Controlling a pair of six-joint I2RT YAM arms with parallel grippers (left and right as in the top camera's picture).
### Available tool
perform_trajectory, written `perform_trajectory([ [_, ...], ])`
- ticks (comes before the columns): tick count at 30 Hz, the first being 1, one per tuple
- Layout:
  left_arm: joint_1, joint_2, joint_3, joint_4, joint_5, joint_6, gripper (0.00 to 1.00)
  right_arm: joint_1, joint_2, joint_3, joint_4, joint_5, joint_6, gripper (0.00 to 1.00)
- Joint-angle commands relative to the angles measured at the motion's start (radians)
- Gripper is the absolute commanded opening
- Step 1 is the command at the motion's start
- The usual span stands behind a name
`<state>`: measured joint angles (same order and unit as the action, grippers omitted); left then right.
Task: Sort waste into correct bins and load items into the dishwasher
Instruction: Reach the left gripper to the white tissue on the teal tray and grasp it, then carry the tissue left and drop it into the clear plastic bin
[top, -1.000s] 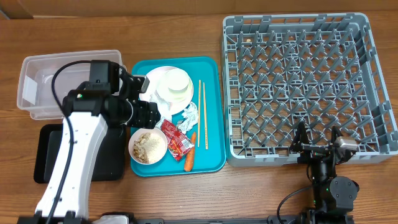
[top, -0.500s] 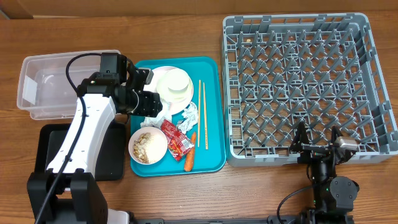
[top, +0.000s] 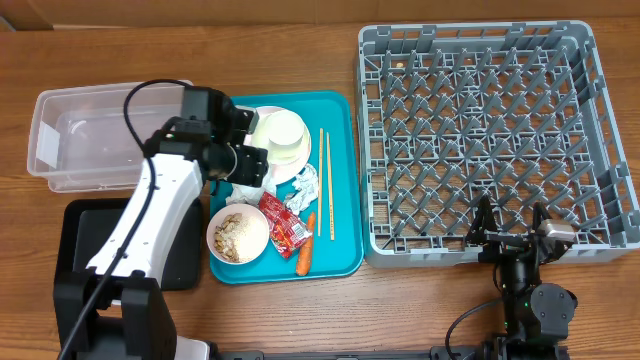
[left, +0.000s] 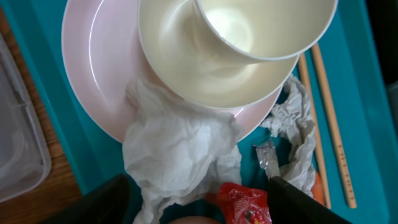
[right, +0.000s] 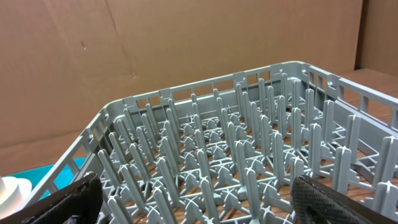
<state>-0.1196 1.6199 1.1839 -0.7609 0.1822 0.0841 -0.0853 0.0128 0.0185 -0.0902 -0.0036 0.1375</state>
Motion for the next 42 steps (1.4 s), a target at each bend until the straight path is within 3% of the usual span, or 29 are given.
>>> perform_trajectory([
  [1, -0.027, 0.023, -0.01, 0.009, -0.161, -0.056, 0.73, -0.004, -0.01, -0.011, 0.006, -0.006, -0.004, 1.0],
  [20, -0.032, 0.207, -0.011, 0.026, -0.104, -0.032, 0.77, -0.004, -0.01, -0.011, 0.006, -0.006, -0.004, 1.0],
  [25, -0.032, 0.252, -0.011, 0.04, -0.112, -0.032, 0.72, -0.004, -0.01, -0.011, 0.006, -0.006, -0.004, 1.0],
  [27, -0.032, 0.25, -0.01, 0.04, -0.111, -0.034, 0.66, -0.004, -0.01, -0.011, 0.006, -0.006, -0.004, 1.0],
  [31, -0.032, 0.233, -0.009, 0.039, -0.112, -0.036, 0.21, -0.004, -0.01, -0.011, 0.006, -0.006, -0.004, 1.0],
  [33, -0.032, 0.219, -0.008, 0.032, -0.112, -0.036, 0.09, -0.004, -0.01, -0.011, 0.006, -0.006, -0.004, 1.0],
  [35, -0.032, 0.198, -0.004, 0.015, -0.112, -0.04, 0.04, -0.004, -0.01, -0.011, 0.006, -0.006, -0.004, 1.0],
  [42, -0.031, 0.081, 0.045, -0.051, -0.162, -0.091, 0.04, -0.004, -0.01, -0.011, 0.006, -0.006, -0.004, 1.0],
])
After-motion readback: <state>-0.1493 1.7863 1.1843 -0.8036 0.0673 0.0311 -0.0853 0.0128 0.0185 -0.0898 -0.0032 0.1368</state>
